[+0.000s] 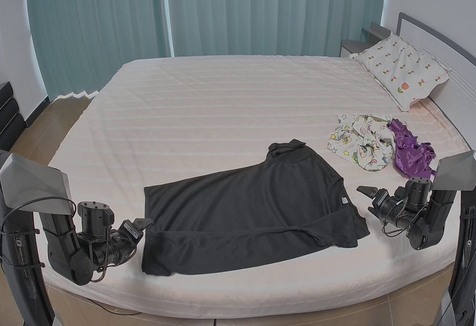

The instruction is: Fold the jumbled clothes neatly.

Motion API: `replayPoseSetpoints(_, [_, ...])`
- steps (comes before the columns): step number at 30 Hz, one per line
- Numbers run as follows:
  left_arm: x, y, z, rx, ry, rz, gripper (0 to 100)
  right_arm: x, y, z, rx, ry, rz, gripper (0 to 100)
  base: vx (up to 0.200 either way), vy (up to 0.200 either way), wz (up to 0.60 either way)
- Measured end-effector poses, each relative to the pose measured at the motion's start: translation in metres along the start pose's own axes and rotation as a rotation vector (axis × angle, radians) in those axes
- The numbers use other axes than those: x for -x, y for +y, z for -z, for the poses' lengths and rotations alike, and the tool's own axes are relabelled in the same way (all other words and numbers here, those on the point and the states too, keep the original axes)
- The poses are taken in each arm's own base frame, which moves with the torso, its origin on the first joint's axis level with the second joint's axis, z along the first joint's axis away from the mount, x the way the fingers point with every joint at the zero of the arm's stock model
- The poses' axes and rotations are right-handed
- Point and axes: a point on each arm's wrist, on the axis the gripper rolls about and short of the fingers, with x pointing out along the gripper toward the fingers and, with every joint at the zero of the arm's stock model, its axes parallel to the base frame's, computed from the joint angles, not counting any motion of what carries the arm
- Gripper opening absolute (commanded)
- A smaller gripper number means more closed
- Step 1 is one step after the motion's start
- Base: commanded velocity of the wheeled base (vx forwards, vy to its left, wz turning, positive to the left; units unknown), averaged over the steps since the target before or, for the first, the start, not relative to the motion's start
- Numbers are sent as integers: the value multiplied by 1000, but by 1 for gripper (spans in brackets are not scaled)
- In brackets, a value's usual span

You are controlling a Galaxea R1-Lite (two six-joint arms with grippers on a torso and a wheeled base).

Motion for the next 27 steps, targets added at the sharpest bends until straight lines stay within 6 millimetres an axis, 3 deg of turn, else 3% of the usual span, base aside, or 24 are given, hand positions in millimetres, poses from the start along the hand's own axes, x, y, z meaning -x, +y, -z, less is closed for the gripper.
replayPoseSetpoints(8, [0, 8, 9, -182, 42, -37, 100, -1, 1, 2, 4, 5, -1, 100, 0, 0, 0])
replayPoseSetpoints(16, [19, 32, 31, -389, 169, -128, 100, -1, 1, 3, 5, 7, 0, 100, 0, 0, 0])
replayPoseSetpoints(27, [20, 32, 49, -440, 212, -117, 100, -1, 0, 3, 6, 9, 1, 100, 0, 0, 0])
